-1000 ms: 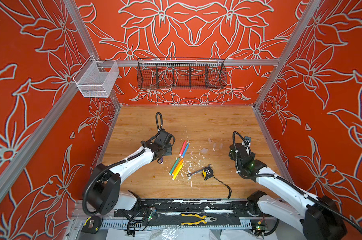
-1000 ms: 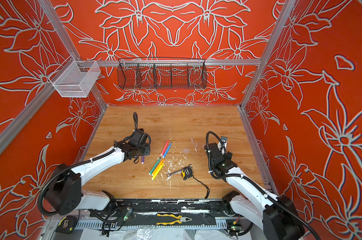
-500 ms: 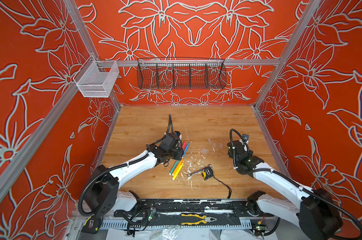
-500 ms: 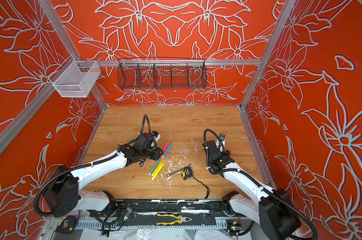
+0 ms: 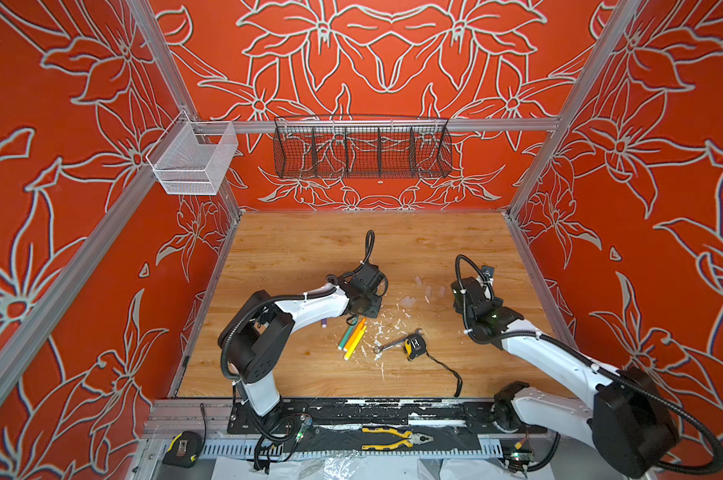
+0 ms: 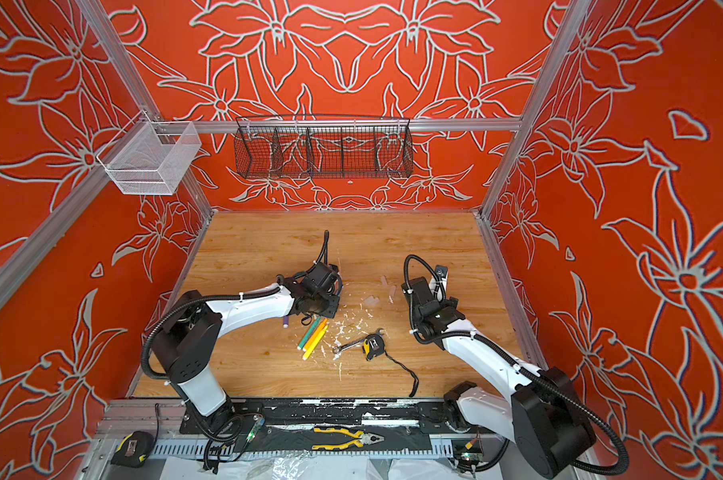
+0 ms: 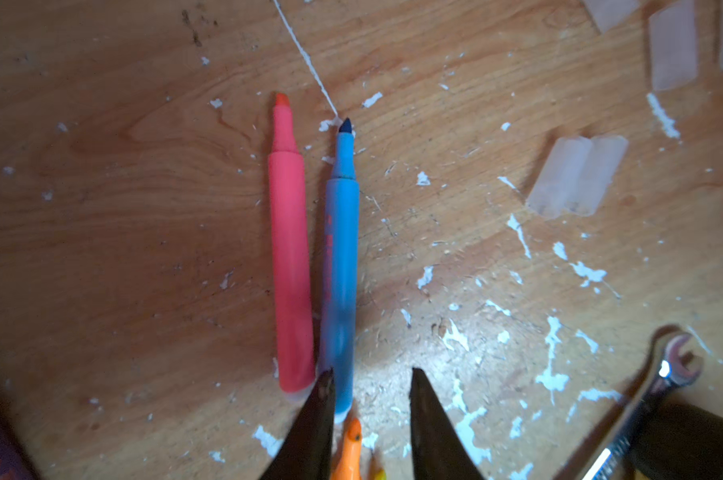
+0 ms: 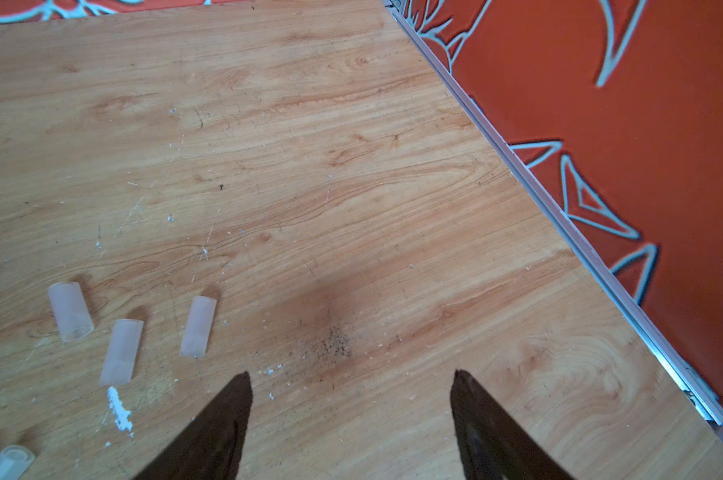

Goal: Insert the pens into the pen caps
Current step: 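Grasp the blue marker with the left gripper and lift it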

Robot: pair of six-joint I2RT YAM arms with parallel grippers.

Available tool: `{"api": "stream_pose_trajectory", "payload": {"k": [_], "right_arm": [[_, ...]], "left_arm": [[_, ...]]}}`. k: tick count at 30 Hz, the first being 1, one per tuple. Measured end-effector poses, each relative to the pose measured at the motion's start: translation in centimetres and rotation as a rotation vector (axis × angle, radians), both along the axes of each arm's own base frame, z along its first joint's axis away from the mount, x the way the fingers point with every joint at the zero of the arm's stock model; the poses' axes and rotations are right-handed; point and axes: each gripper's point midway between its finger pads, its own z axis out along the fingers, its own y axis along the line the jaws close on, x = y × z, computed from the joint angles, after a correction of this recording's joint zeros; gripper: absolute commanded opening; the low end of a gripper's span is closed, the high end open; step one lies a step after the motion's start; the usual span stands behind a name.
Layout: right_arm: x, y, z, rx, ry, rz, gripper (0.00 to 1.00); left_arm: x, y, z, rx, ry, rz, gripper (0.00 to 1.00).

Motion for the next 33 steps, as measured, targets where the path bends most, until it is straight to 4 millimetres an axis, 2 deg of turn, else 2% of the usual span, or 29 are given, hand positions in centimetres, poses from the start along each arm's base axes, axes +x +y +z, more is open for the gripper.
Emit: {"api": "stream_pose_trajectory", "payload": {"k": [9,17,21,27,31,33], "right_arm": [[0.1,0.1,-0.1,-0.007,0.014,0.0,0.76],[0.0,0.1,-0.3,-0.012,0.024,0.002,0.75],[0.0,0.2,-0.4,-0.015,0.029,0.005,0.74],[-0.2,0.3,-0.3,-0.018,0.027,0.004,0.74],[-0.8,0.4,0.9,0.048,-0.011,0.0,0.73],[-1.2,1.2,2.2,0.142,-0.056,0.029,0.73]], "left_arm": [[0.6,0.2,-2.8,0.095,0.069,0.014,0.24],[1.5,-0.2,-2.8,0.116,0.06,0.026,0.19],[1.5,-0.2,-2.7,0.123,0.057,0.032,0.09],[1.4,-0.2,-2.6,0.128,0.053,0.032,0.03],[0.9,-0.1,-1.9,0.117,0.059,0.026,0.01],[0.4,-0.1,-0.4,0.09,0.039,0.019,0.0]]}}
